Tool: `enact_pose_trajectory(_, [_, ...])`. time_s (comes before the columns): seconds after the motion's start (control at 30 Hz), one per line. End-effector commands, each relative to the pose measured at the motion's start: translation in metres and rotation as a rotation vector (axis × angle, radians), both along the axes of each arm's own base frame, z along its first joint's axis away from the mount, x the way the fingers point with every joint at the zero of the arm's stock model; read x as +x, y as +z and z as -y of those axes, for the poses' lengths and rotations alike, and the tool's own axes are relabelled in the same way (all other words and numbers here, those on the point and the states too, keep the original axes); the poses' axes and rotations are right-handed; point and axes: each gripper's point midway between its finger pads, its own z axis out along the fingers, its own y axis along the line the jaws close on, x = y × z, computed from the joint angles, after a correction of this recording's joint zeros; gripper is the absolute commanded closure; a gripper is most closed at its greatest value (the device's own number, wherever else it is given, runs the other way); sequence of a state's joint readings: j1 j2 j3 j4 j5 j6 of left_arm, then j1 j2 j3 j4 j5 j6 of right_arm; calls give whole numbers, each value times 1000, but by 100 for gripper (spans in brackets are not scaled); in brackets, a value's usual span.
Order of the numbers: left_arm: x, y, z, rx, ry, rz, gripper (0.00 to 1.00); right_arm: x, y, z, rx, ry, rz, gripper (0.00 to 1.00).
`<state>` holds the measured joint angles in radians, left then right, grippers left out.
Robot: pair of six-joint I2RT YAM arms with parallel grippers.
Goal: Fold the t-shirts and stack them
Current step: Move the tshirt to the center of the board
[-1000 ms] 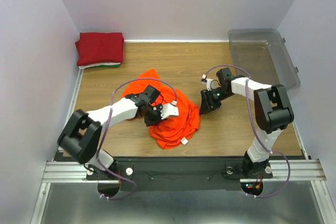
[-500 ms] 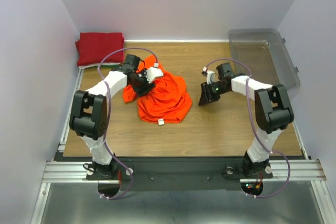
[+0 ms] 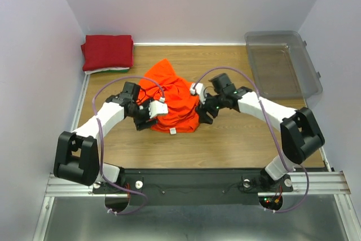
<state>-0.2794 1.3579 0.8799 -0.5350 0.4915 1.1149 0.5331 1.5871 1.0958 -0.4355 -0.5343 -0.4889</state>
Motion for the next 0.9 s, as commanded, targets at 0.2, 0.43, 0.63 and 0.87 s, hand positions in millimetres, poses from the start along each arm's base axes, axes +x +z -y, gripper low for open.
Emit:
enact_pose_trajectory(0.2, [-6,-26,12,-32,-216,94,26,8,-51,-17,-129,150,115,27])
enact_pose_trajectory(0.43, [4,-50,8,12,-217,73,29,5,-88,-17,-173,162,62,32])
enact_pose_trajectory(0.63, [5,-46,12,-7,-176,29,77,10,-84,-18,-166,115,55,82])
enact_pose_trajectory(0.87, [30,67,18,-202,-35,140,100,49,15,-21,-29,-79,190,99])
